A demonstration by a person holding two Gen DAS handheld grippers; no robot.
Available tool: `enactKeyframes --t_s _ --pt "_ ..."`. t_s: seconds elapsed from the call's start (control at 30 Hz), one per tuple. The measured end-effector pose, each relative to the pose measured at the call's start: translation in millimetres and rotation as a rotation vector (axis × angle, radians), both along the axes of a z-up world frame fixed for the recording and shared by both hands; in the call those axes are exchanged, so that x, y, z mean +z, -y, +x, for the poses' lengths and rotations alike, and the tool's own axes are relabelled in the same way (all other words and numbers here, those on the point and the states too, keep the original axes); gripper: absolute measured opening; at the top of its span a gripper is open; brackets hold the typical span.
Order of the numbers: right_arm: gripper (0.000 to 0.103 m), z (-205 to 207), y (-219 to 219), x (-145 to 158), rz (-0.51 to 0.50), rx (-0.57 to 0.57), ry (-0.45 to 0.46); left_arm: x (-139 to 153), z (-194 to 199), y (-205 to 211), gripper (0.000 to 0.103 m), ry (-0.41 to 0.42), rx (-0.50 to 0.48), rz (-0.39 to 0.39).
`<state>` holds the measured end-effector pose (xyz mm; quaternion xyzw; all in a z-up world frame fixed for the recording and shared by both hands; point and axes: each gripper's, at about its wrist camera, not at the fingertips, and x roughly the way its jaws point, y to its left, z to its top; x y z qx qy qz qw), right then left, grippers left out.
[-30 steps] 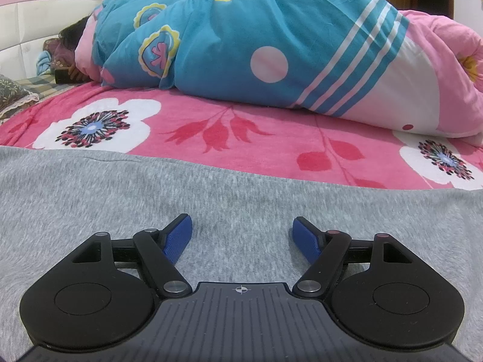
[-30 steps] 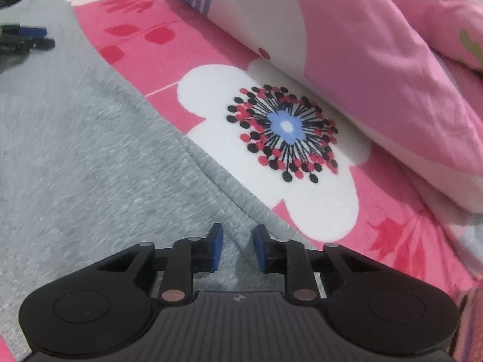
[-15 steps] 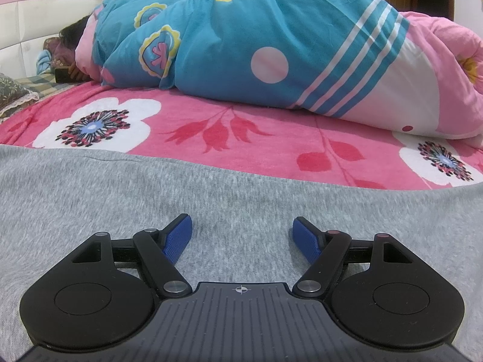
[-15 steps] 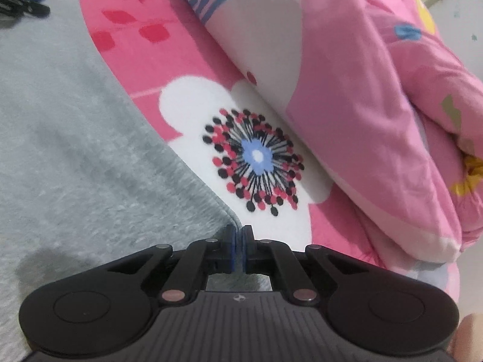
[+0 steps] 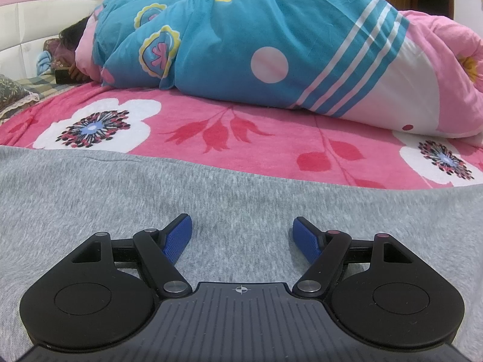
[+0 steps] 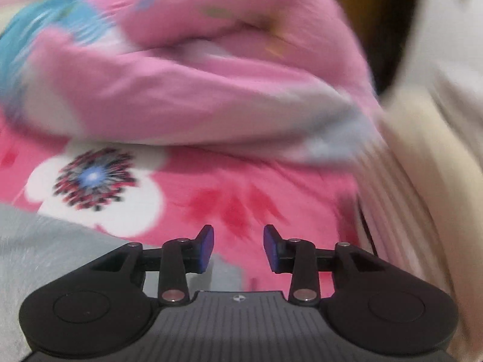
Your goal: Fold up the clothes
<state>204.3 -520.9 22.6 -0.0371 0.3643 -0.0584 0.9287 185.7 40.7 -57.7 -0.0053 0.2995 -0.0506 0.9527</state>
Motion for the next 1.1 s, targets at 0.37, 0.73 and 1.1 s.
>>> enactKeyframes --t_s 0.37,0.73,1.1 --pt "0.015 -19 47 -37 0.447 -0.104 0.022 -1 0 1 0.075 0.002 0.002 0.008" --pt "0.002 -4 57 -63 0.275 -0.266 0.021 0 0 1 0.075 0.002 0.002 0.006" --pt "0.015 -105 -67 41 0.22 -0.053 0.095 0 1 0 0.075 -0.003 0.002 0.001"
